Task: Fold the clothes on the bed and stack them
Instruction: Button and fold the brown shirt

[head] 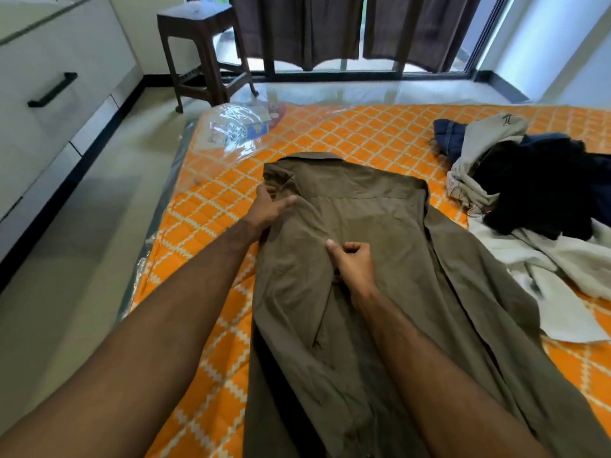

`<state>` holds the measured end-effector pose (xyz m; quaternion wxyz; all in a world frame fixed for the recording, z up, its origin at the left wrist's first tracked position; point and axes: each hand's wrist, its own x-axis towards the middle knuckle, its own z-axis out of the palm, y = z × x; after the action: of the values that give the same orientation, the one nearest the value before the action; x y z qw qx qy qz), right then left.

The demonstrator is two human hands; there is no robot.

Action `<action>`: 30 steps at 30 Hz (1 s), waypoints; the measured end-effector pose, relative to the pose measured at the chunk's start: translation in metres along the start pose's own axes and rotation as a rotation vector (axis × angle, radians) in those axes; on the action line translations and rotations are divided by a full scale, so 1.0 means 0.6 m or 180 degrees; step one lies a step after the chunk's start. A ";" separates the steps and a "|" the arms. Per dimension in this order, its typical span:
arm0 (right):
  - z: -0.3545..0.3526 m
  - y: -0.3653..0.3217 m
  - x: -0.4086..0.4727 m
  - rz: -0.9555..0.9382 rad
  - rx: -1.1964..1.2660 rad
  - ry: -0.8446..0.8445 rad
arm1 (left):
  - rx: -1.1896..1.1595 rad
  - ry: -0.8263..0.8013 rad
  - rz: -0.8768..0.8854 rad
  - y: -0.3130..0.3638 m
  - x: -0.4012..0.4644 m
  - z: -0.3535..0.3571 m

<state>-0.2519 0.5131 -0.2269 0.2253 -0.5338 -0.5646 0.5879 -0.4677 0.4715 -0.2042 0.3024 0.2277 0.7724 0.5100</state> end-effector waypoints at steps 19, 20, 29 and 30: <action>-0.109 0.027 -0.382 0.0004 -0.1445 -0.1954 | -0.1345 -0.0483 -0.1133 -0.068 -0.471 0.003; -0.114 0.022 -0.390 0.0172 -0.1227 -0.1971 | -0.1635 -0.0479 -0.1273 -0.066 -0.483 0.005; -0.122 0.013 -0.371 0.0698 0.0318 -0.1204 | -0.3056 -0.0981 -0.1282 -0.035 -0.521 -0.004; -0.123 0.010 -0.374 0.0748 0.0542 -0.1238 | -0.2819 -0.0936 -0.1318 -0.037 -0.518 -0.004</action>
<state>-0.1111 0.3482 -0.1333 0.0865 -0.4516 -0.4798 0.7473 -0.2486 0.2561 -0.1510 0.5701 -0.0107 0.4604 0.6804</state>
